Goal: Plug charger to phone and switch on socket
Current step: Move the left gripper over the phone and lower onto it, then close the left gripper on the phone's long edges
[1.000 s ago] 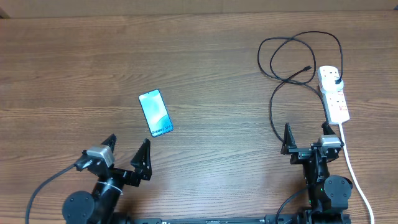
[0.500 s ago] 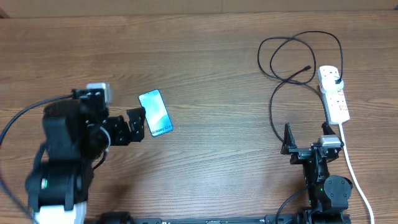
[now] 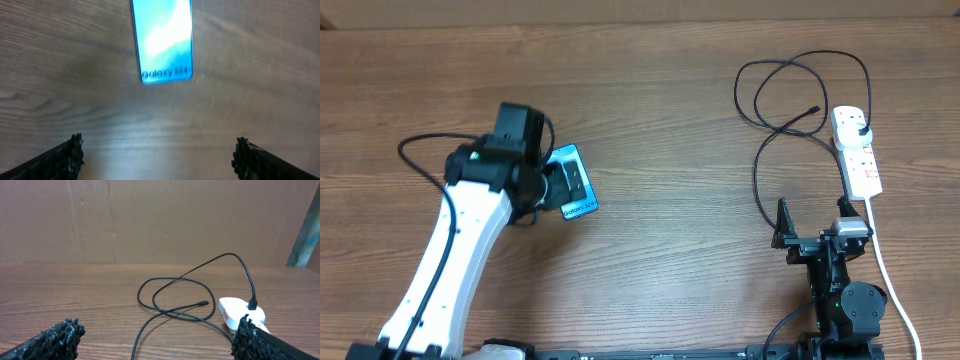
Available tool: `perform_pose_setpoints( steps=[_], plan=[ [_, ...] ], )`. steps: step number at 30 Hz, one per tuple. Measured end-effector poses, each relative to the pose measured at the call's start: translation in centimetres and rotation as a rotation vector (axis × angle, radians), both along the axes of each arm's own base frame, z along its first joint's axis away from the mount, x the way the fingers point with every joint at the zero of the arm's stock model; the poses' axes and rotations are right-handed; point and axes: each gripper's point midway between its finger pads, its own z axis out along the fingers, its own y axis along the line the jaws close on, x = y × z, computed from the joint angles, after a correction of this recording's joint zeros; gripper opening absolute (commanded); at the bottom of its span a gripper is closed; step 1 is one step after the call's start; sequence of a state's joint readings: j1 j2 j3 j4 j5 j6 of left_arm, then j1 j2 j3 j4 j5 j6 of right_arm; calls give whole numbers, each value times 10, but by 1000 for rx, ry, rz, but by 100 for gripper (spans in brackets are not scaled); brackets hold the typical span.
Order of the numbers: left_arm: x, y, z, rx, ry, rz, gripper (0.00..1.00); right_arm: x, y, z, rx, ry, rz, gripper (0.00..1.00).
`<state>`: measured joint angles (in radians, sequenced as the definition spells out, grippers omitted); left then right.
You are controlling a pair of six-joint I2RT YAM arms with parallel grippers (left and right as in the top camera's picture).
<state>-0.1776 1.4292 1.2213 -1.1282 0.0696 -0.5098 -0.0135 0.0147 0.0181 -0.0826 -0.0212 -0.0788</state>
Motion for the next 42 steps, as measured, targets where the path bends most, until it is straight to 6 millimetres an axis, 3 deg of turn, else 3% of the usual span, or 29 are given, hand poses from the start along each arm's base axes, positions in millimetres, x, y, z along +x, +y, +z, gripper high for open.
perform_pose_setpoints(
  steps=[2, 6, 11, 17, 25, 42],
  plan=[
    [21, -2, -7, -3, -13, 56, 100, 0, 0, 0, 0, 0, 0, 100],
    [39, -4, -34, 6, 30, 99, 100, 0, 0, 0, 0, 0, 0, 100],
    [51, -4, -66, 34, 116, 116, 100, 0, 0, 0, 0, 0, 0, 100],
    [68, -6, -86, 48, 160, 120, 100, 0, 0, 0, 0, 1, 0, 100],
    [70, -9, -134, 59, 260, 117, 100, 0, 0, 0, 0, 0, 0, 100],
    [78, -12, -138, 40, 235, 120, 100, 0, 0, 0, 0, 1, 0, 100]
  ],
)
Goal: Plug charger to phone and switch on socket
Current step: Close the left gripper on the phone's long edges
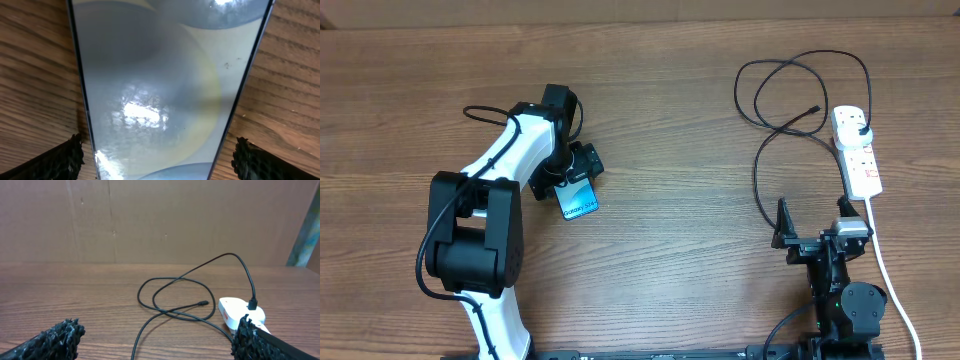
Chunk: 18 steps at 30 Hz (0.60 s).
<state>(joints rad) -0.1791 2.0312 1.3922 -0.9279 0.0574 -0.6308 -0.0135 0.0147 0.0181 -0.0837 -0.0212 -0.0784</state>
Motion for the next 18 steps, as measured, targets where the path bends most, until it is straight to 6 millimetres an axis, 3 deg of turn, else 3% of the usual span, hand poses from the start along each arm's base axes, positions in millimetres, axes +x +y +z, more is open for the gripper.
perform_pose_setpoints(
  steps=[18],
  plan=[
    [2, 8, 0, 17, -5, 13, 100, 0, 0, 0, 0, 0, 0, 100]
  ],
)
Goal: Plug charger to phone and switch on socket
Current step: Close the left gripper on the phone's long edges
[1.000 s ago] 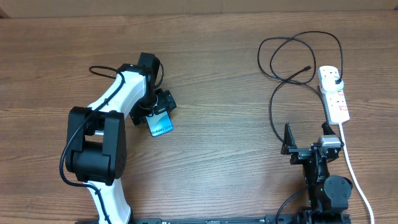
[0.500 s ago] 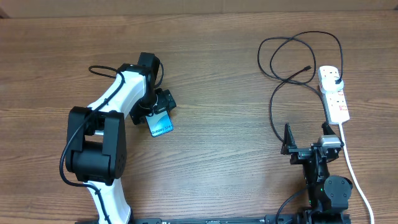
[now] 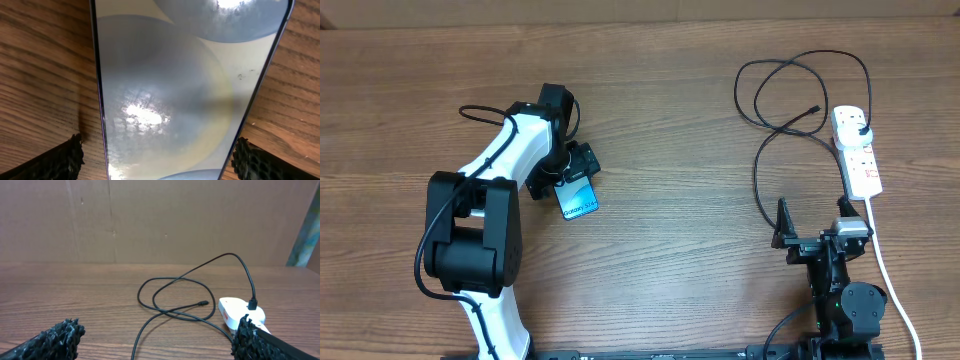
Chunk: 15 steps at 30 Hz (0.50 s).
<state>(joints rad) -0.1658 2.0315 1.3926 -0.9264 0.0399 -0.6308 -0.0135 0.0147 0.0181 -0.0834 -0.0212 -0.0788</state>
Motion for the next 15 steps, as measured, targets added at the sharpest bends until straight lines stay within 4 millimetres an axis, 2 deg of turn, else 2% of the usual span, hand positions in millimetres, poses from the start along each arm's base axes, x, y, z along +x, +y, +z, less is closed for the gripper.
perform_pose_setpoints(
  steps=[10, 15],
  plan=[
    [1, 0, -10, 11, 46, 19, 99, 0, 0, 0, 0, 0, 0, 100],
    [0, 0, -10, 9, 51, 22, 88, 0, 0, 0, 0, 0, 0, 100]
  ],
)
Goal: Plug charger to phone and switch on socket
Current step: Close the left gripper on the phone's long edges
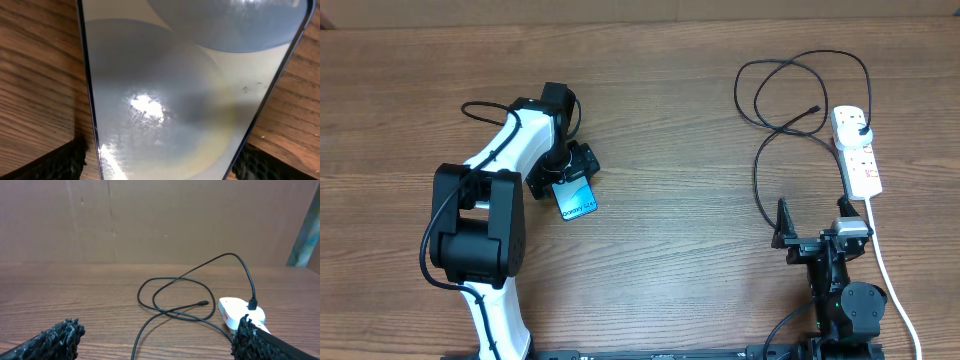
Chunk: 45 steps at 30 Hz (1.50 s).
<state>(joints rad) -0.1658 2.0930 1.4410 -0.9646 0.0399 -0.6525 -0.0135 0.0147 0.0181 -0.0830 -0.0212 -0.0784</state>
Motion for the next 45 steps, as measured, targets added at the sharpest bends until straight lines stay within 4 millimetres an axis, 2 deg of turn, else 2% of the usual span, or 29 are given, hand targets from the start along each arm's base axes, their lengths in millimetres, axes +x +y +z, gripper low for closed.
perform_pose_setpoints(
  steps=[3, 16, 25, 31, 36, 40, 45],
  plan=[
    [0, 0, 0, 0, -1, 0, 76, 0, 0, 0, 0, 0, 0, 100],
    [-1, -6, 3, -51, 33, 14, 63, 0, 0, 0, 0, 0, 0, 100],
    [-20, -38, 10, -242, 176, -22, 63, 0, 0, 0, 0, 0, 0, 100],
    [-26, -48, 13, -310, 203, -75, 63, 0, 0, 0, 0, 0, 0, 100],
    [-23, -42, 11, -277, 189, -98, 63, 0, 0, 0, 0, 0, 0, 100],
    [-17, -27, 7, -168, 164, -112, 63, 0, 0, 0, 0, 0, 0, 100],
    [-8, -17, 3, -64, 124, -108, 74, 0, 0, 0, 0, 0, 0, 100]
  ],
)
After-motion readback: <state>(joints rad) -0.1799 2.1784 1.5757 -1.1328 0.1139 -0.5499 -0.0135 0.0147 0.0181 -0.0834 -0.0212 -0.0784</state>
